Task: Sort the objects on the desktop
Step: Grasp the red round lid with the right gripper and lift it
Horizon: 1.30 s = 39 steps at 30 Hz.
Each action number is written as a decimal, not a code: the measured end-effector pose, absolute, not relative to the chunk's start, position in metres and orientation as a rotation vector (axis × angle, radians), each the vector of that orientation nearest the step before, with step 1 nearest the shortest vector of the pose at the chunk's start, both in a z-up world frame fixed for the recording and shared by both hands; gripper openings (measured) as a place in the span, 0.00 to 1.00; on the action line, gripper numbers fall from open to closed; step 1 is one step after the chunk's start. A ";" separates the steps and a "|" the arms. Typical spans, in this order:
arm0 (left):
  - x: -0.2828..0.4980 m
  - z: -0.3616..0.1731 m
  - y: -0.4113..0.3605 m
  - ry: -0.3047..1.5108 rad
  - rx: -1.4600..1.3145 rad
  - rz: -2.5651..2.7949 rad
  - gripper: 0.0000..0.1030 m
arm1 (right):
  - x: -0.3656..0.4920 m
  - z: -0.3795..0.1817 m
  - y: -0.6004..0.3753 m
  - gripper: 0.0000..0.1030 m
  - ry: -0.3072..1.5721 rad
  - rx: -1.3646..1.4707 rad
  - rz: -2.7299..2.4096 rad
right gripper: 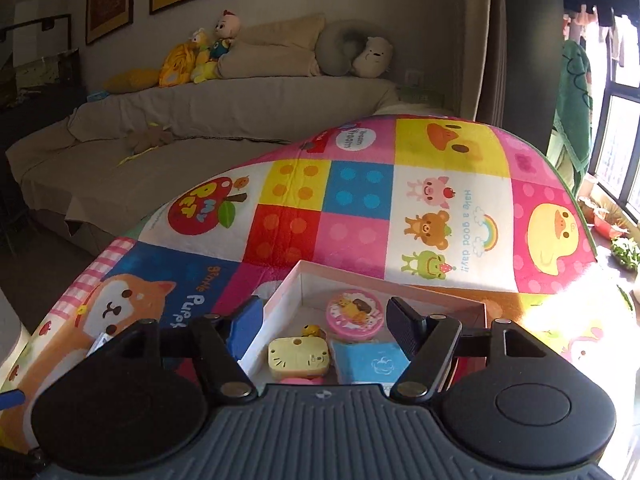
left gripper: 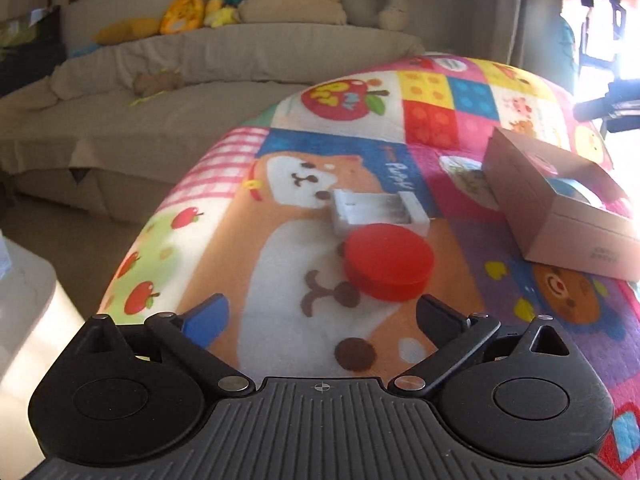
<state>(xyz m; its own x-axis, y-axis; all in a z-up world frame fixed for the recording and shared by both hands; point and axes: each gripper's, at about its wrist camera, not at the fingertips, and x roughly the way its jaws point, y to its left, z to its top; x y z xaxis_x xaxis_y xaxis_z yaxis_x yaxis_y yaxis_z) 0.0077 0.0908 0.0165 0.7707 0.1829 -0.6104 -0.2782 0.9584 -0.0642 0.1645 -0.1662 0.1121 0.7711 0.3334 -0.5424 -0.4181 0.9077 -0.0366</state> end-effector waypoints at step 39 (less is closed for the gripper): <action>0.042 0.021 0.079 0.699 -0.106 0.201 1.00 | 0.041 0.016 -0.205 0.63 0.687 -0.184 0.421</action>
<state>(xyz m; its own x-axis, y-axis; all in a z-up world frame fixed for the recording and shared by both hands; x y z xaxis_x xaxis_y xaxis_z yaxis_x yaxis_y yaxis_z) 0.0421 0.0794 0.0210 0.7470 0.1479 -0.6481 -0.2186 0.9754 -0.0294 0.0407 -0.2052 0.0162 0.6934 0.3147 -0.6482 -0.4340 0.9005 -0.0270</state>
